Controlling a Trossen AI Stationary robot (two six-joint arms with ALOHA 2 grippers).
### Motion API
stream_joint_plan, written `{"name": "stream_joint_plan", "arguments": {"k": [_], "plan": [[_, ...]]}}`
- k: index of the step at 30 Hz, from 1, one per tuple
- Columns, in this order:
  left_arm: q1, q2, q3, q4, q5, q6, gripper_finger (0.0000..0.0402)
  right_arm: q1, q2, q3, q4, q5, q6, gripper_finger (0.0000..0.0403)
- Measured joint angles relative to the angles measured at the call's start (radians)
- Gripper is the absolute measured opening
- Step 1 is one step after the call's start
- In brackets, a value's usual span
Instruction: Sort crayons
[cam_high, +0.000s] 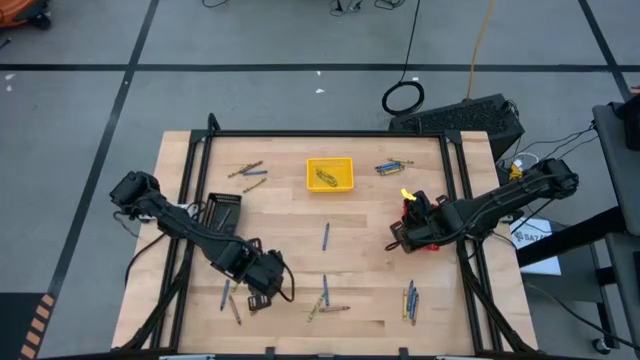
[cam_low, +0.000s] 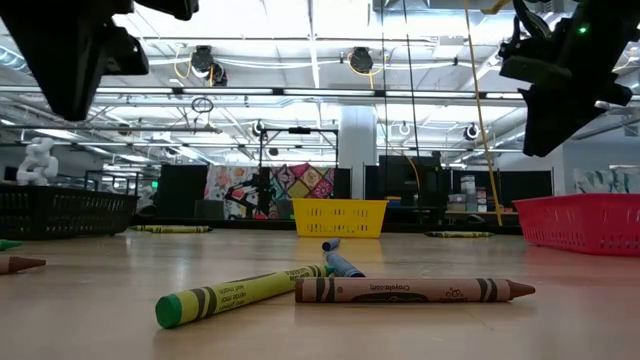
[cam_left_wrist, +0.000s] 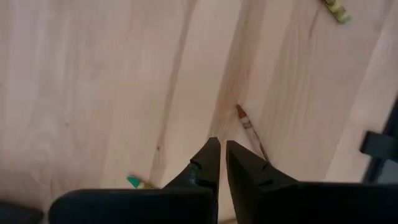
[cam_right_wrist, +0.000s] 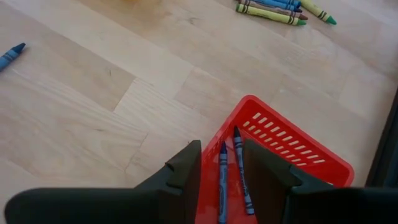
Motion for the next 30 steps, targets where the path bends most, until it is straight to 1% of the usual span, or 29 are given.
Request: {"name": "stream_joint_plan", "arguments": {"k": [5, 8, 17, 20, 25, 30], "plan": [[0.0, 0.0, 0.0, 0.028, -0.023, 0.001, 0.0025, 0.0, 0.0, 0.0, 0.023, -0.005, 0.0, 0.0105], [0.004, 0.0, 0.0, 0.046, -0.05, 0.007, 0.0025, 0.0, 0.0, 0.0, 0.023, -0.03, -0.005, 0.0105], [0.015, 0.01, 0.0, 0.054, -0.047, 0.001, 0.0025, 0.001, 0.0, 0.0, 0.023, -0.031, -0.076, 0.0105], [0.015, 0.034, 0.0, 0.066, -0.015, 0.001, 0.0025, 0.001, 0.0, 0.0, 0.022, -0.03, -0.119, 0.0105], [0.015, 0.094, 0.0, 0.073, 0.078, 0.001, 0.0025, 0.001, 0.0, 0.0, 0.022, -0.028, -0.166, 0.0105], [0.014, 0.131, 0.0, 0.085, 0.09, 0.009, 0.0025, 0.001, 0.0, 0.0, 0.023, -0.026, -0.199, 0.0105]]}}
